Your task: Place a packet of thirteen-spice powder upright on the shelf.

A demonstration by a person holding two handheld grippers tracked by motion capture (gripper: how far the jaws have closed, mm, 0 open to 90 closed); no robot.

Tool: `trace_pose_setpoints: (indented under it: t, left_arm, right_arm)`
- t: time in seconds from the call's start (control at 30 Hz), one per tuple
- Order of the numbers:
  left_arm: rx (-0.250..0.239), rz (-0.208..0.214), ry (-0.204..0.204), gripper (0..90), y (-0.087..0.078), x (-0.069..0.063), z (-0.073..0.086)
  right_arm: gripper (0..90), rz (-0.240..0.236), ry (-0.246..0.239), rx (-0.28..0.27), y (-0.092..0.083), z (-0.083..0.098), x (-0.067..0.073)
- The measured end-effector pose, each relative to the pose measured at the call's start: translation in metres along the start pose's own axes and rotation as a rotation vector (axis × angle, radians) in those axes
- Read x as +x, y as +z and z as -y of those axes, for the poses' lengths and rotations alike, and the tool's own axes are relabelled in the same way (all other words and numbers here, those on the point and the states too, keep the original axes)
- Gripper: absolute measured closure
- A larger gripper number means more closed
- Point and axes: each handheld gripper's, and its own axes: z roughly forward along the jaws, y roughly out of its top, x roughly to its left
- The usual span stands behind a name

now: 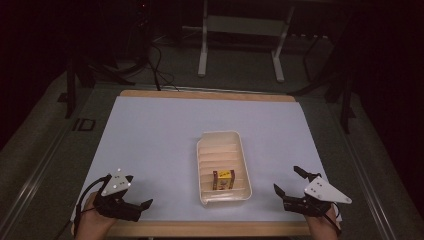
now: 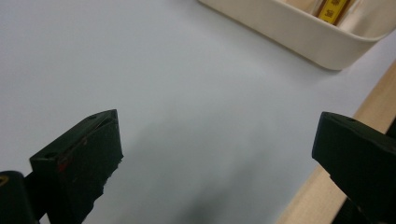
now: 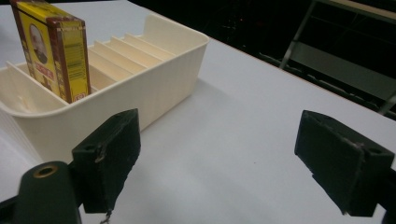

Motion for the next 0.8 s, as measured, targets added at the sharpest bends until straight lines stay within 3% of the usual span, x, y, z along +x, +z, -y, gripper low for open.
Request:
trace_pose_setpoints:
  t: [0.1, 0.33, 0.57, 0.8]
  left_arm:
    - [-0.004, -0.034, 0.006, 2.0, 0.0005, -0.0016, -0.0010]
    - [0.013, -0.028, -0.009, 2.0, 0.0057, -0.0002, -0.0007]
    - [0.036, -0.073, 0.015, 2.0, 0.0089, -0.0031, -0.0014]
    - [0.034, -0.061, 0.009, 2.0, 0.0093, -0.0024, -0.0014]
  right_arm:
    - [14.5, -0.003, -0.004, 0.008, 0.0018, 0.0011, 0.0002]
    - [14.5, -0.004, -0.008, 0.010, 0.0028, 0.0013, 0.0007]
    - [14.5, -0.004, -0.007, 0.013, 0.0032, 0.0015, 0.0008]
    - [14.5, -0.009, -0.007, 0.014, 0.0033, 0.0018, 0.0007]
